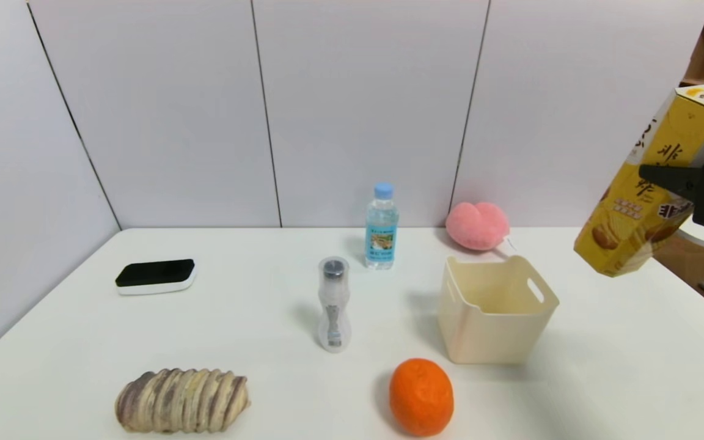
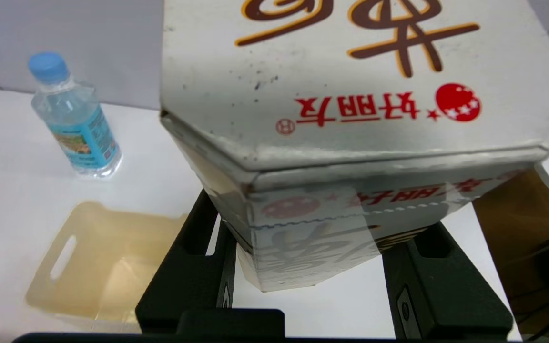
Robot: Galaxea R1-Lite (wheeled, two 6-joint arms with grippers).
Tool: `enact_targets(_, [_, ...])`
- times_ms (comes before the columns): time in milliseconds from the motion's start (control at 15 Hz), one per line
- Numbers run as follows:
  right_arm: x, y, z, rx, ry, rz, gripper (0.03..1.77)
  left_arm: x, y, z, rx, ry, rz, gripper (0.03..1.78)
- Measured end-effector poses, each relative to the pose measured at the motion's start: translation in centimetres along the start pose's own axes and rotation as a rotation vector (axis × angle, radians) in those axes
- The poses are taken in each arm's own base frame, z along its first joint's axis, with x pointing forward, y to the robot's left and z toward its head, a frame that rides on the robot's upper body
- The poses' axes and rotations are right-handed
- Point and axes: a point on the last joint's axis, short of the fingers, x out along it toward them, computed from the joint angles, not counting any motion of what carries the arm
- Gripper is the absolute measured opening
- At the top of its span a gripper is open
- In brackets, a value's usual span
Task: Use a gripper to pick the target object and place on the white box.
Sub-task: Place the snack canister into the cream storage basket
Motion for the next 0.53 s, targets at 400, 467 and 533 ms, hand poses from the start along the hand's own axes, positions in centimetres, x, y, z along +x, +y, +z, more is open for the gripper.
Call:
enact_targets(400, [-0.8, 0.1, 1.8, -0.011, 0.091, 0.046, 0.84, 0.0, 0.0, 0.0, 0.000, 0.000, 0.000, 1.69])
enact_targets(467, [-0.8, 0.2, 2.0, -0.015, 0.107, 0.066, 0.84, 0.0, 0.0, 0.0, 0.000, 0.000, 0.000, 1.69])
enact_targets(533, [-0.7, 0.2, 2.2, -0.018, 0.121, 0.089, 0.84, 0.0, 0.0, 0.0, 0.000, 0.000, 0.000, 1.69])
